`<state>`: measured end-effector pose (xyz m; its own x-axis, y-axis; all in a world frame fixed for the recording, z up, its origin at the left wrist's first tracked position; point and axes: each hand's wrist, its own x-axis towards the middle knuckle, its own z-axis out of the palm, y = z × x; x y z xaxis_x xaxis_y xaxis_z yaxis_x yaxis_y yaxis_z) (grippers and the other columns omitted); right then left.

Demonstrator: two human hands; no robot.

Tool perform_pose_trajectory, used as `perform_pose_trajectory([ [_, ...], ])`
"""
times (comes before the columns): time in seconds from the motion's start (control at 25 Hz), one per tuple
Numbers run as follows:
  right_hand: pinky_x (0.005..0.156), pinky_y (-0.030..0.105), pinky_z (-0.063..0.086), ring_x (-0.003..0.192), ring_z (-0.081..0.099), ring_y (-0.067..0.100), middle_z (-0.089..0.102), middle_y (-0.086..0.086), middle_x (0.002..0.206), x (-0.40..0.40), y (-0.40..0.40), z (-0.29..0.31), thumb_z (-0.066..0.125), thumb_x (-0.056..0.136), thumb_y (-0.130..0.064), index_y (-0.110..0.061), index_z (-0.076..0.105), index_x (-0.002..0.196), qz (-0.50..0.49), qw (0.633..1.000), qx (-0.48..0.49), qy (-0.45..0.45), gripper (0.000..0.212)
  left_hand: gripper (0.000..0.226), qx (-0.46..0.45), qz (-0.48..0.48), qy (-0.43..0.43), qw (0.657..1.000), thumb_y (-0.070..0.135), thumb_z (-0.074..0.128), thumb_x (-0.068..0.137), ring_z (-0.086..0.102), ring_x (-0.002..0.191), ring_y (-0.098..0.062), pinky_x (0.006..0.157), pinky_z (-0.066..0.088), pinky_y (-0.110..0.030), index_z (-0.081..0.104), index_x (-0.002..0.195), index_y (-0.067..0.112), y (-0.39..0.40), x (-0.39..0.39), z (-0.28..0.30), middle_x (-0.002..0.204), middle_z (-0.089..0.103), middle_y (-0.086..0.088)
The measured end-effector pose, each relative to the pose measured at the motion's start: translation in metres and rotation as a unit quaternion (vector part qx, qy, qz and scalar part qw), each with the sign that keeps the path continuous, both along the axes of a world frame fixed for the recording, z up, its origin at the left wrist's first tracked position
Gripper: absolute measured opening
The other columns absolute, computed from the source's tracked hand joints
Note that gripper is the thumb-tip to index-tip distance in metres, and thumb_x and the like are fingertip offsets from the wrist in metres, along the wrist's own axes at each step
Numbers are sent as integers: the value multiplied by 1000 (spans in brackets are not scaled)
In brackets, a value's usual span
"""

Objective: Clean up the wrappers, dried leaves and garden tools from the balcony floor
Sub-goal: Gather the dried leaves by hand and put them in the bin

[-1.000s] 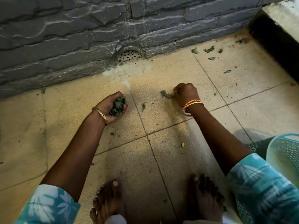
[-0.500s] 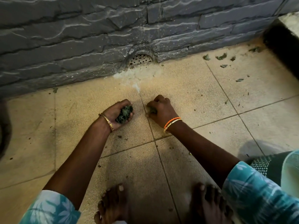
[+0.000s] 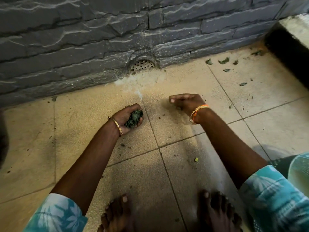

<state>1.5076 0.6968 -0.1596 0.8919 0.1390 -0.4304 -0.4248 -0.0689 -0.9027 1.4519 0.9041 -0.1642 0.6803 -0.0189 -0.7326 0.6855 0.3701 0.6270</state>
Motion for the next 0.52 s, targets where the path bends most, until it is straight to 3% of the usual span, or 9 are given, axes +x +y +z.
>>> perform_pose_trajectory([
  [0.08, 54, 13, 51, 58, 65, 5, 71, 1, 64, 14, -28, 12, 59, 84, 6, 3, 65, 95, -72, 988, 108, 82, 13, 16, -3, -9, 2, 1000, 13, 51, 93, 53, 40, -9, 40, 45, -16, 47, 77, 12, -8, 5, 0, 73, 51, -8],
  [0.16, 60, 14, 54, 68, 65, 8, 71, -2, 65, 23, -53, 22, 59, 85, 5, -5, 66, 88, -98, 984, 119, 86, 12, 16, -3, -20, 1, 1000, 13, 50, 93, 53, 39, -9, 40, 45, -16, 48, 77, 11, -21, 17, 4, 72, 51, -8],
  [0.4, 66, 18, 56, 72, 61, 14, 65, 7, 81, 68, -114, 27, 64, 82, 5, 1, 67, 94, -192, 978, 65, 43, 13, 17, 39, -118, -16, 992, 14, 52, 93, 54, 38, -11, 39, 45, -16, 49, 77, 8, -92, 66, 17, 65, 56, -11],
  [0.52, 69, 20, 54, 71, 58, 11, 61, 0, 78, 117, -133, 21, 64, 83, 2, 1, 66, 108, -196, 980, -44, 5, 25, 14, 97, -140, -31, 985, 12, 58, 90, 58, 42, -11, 42, 48, -16, 53, 77, 8, -112, 98, 25, 57, 60, -9],
])
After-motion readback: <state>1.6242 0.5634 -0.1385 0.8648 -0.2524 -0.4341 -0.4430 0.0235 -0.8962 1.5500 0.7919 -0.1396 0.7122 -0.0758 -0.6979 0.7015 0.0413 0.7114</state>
